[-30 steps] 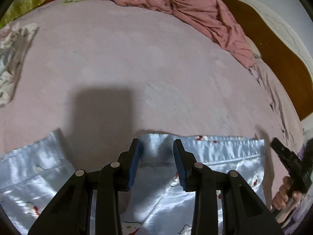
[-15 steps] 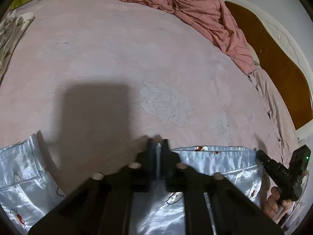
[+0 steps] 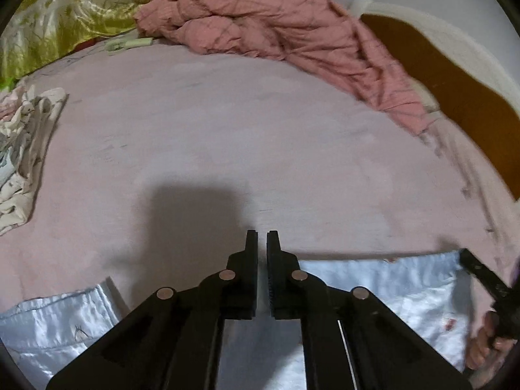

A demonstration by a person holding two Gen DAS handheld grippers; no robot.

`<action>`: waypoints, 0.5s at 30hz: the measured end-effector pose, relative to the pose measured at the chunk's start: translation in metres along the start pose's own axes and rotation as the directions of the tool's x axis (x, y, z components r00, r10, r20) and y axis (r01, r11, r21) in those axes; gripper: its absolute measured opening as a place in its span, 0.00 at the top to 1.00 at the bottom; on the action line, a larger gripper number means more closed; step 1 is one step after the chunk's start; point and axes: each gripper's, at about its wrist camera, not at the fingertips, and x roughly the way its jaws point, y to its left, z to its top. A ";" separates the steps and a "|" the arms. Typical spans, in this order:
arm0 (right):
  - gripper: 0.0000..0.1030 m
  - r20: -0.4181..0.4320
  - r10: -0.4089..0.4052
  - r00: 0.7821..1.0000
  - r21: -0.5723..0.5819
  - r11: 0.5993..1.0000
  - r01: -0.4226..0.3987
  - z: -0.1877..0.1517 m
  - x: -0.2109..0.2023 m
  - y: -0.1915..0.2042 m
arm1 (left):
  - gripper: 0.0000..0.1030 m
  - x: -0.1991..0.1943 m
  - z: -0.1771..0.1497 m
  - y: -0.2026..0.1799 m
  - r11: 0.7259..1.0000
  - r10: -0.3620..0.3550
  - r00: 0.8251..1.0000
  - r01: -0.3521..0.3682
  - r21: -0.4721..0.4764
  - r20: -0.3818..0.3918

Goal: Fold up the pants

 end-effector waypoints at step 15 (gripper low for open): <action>0.91 0.002 -0.096 0.995 0.040 0.995 0.096 -0.002 -0.004 -0.015 | 0.95 -0.048 -0.018 0.026 1.000 0.009 0.992 -0.007 -0.021 0.123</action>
